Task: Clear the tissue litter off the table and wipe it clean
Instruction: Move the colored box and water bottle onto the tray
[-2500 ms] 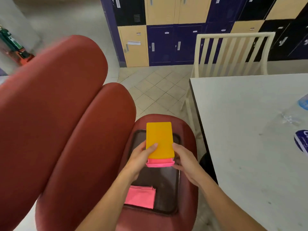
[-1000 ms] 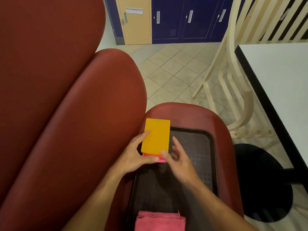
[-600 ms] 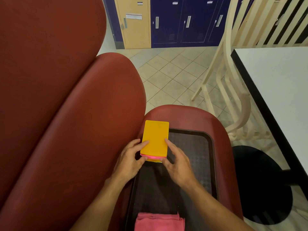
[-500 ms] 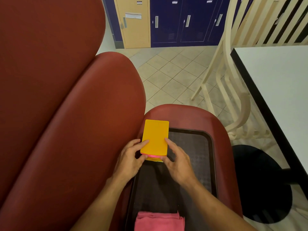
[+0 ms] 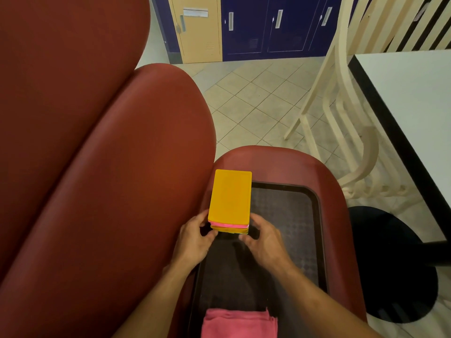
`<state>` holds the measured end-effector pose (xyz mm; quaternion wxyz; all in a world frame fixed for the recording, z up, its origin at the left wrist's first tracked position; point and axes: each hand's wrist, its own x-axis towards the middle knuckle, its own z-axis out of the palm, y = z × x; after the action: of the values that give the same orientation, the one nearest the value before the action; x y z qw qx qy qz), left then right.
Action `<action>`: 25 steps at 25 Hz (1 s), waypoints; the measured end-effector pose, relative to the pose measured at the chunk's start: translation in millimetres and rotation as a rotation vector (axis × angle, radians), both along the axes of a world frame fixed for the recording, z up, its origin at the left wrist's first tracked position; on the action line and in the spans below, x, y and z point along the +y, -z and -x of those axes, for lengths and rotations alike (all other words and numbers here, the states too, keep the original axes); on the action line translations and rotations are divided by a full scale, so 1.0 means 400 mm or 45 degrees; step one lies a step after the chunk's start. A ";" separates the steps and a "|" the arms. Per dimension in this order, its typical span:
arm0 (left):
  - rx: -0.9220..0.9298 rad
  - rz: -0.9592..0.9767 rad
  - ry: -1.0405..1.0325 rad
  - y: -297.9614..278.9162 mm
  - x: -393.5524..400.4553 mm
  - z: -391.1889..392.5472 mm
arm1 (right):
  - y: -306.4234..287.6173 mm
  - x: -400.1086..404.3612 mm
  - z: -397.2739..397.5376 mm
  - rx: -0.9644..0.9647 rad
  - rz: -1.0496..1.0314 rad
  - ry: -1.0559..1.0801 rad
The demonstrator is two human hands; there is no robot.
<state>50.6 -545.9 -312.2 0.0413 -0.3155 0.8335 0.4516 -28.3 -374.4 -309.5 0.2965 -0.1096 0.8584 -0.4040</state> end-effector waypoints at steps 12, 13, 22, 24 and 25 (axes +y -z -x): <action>-0.115 -0.105 -0.280 -0.069 0.022 -0.032 | -0.094 0.016 -0.012 -0.165 -0.156 0.128; -0.102 -0.110 -0.301 -0.093 0.028 -0.040 | -0.124 0.025 -0.018 -0.196 -0.160 0.122; 0.096 -0.131 -0.109 -0.491 0.117 -0.007 | -0.577 0.119 -0.012 -0.134 0.024 0.161; 0.125 -0.128 -0.057 -0.567 0.150 -0.006 | -0.674 0.151 -0.025 -0.073 0.052 0.169; 0.149 -0.129 -0.030 -0.604 0.170 -0.006 | -0.718 0.171 -0.034 -0.041 0.068 0.182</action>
<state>53.2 -477.9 -70.6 0.0031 -0.2961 0.8068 0.5112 -14.8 -306.2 -22.1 0.2775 -0.0495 0.8481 -0.4487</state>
